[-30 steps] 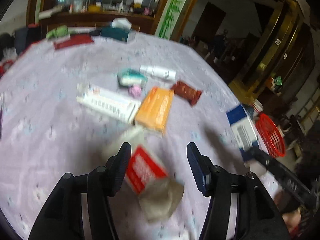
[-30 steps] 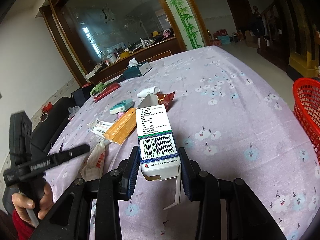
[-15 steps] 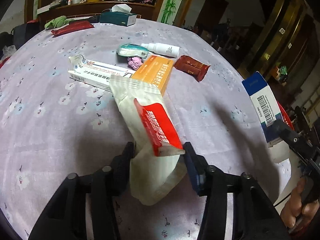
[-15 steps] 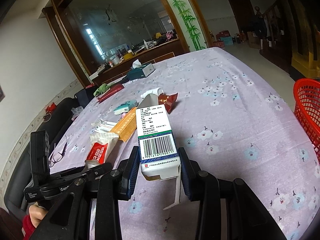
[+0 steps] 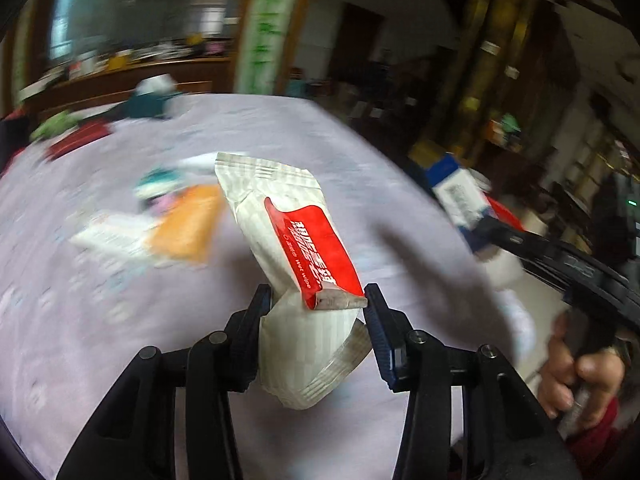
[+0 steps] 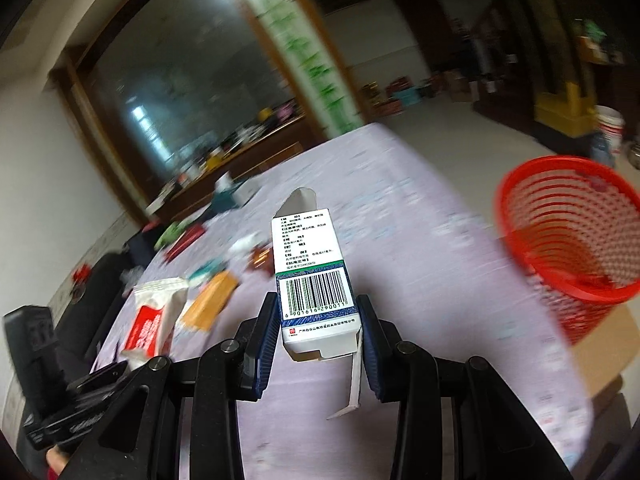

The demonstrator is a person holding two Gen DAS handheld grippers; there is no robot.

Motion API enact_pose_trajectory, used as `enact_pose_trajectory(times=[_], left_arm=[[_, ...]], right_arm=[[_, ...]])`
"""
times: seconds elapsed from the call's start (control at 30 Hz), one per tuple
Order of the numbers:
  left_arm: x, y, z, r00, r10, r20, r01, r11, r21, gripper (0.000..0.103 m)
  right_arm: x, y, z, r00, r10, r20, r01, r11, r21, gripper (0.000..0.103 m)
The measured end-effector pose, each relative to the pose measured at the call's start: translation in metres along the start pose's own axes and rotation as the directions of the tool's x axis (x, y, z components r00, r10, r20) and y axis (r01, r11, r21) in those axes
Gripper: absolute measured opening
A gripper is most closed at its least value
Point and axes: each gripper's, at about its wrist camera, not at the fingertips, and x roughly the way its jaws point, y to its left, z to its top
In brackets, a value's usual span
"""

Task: Collect trash
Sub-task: 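Carry the packet in the left gripper and box in the right over the red wastebasket, then open both grippers over the red wastebasket to drop packet and box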

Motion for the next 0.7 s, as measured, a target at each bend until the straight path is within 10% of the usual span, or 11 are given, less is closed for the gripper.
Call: enact_pose_trajectory(times=[0.33,0.7], left_arm=[[0.079,-0.139,0.065,0.969,-0.231,-0.088,0.244,0.951,0.192,0.045],[0.179,-0.246,0.092,0.94,-0.262,-0.219,0.313,0.918,0.245,0.053]], right_arm=[[-0.059,-0.104,0.04,0.969,-0.215,0.119,0.186,0.959,0.216,0.041],[-0.063,-0.183,0.073,0.937,-0.334,0.106,0.283,0.9,0.333,0.043]])
